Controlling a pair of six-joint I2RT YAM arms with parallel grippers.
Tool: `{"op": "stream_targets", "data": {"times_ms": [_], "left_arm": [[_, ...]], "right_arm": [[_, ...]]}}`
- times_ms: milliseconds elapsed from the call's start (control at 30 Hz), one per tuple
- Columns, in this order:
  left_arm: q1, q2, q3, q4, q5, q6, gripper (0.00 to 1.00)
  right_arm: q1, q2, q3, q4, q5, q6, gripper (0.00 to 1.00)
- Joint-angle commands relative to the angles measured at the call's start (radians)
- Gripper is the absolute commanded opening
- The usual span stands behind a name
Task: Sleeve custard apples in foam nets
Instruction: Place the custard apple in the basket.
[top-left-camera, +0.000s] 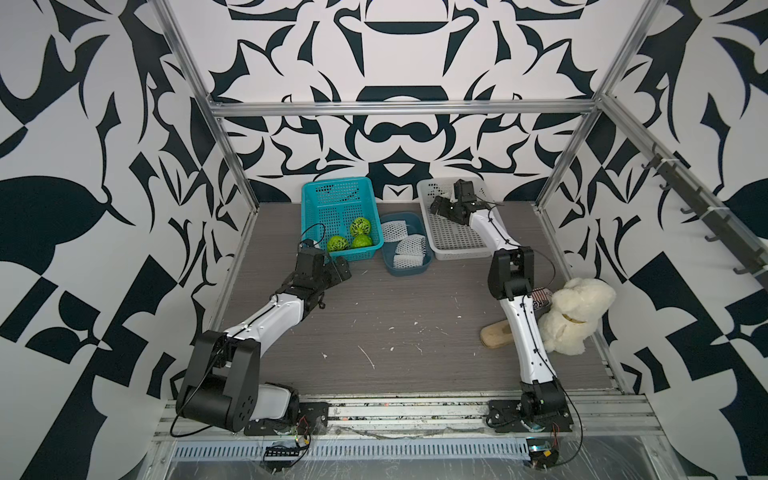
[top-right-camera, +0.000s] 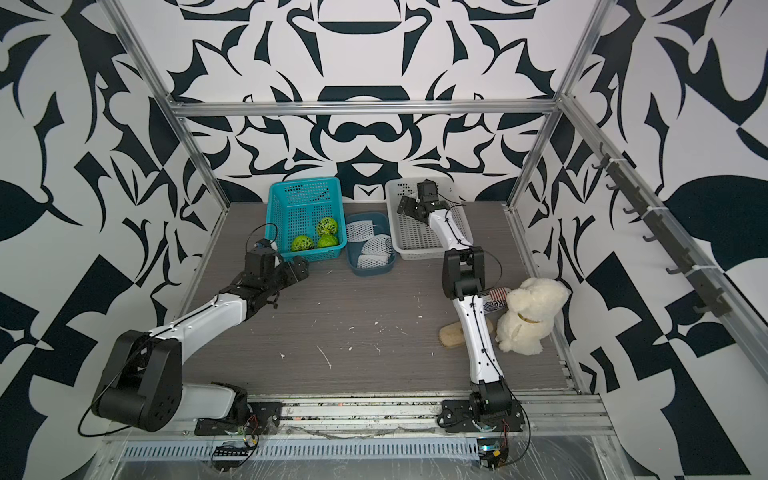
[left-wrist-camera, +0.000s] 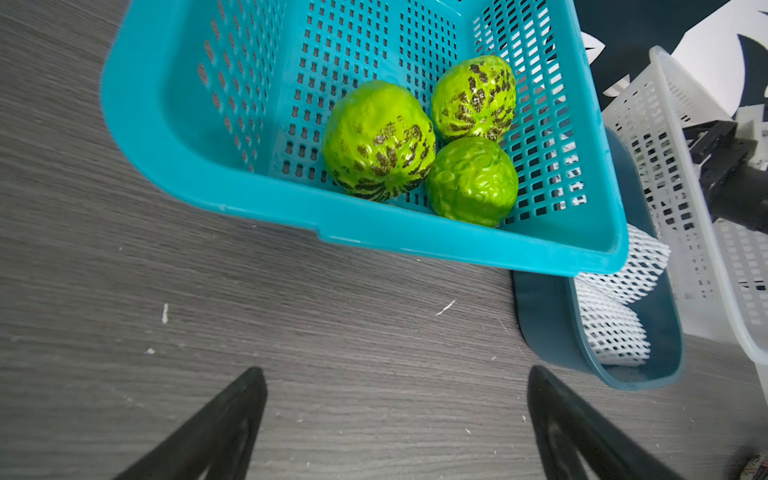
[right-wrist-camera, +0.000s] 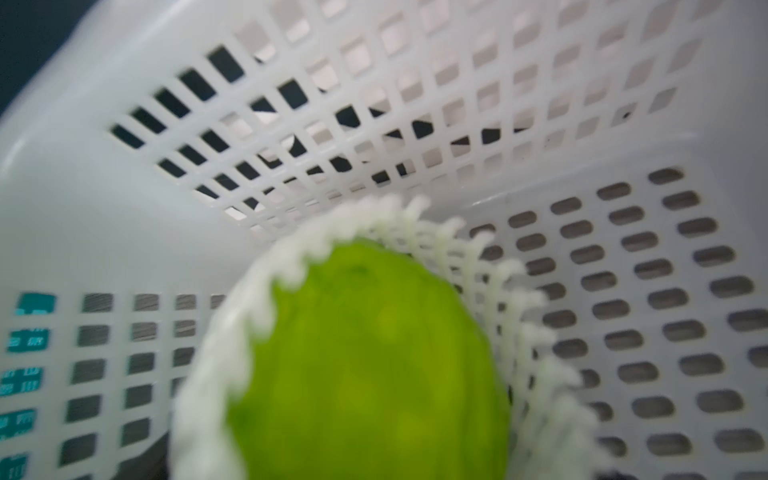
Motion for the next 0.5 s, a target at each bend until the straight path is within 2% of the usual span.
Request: {"op": "stream_targets", "data": {"times_ms": [0,233,467], "left_arm": [[0.007,0.015,0.040,0.018,0.021,-0.008,1.00],[0.010,0.009,0.048,0.018,0.029,-0.016,1.00],[0.029,0.037,0.137,0.028,0.009,0.007,1.00]], "right_arm": [[0.000,-0.040,0.042,-0.004,0.006,0.021,0.99],[-0.004,-0.110,-0.007,-0.022,-0.006,0.059,0.99],[-0.005,-0.278,-0.159,-0.026,-0.046,0.055,0.99]]}}
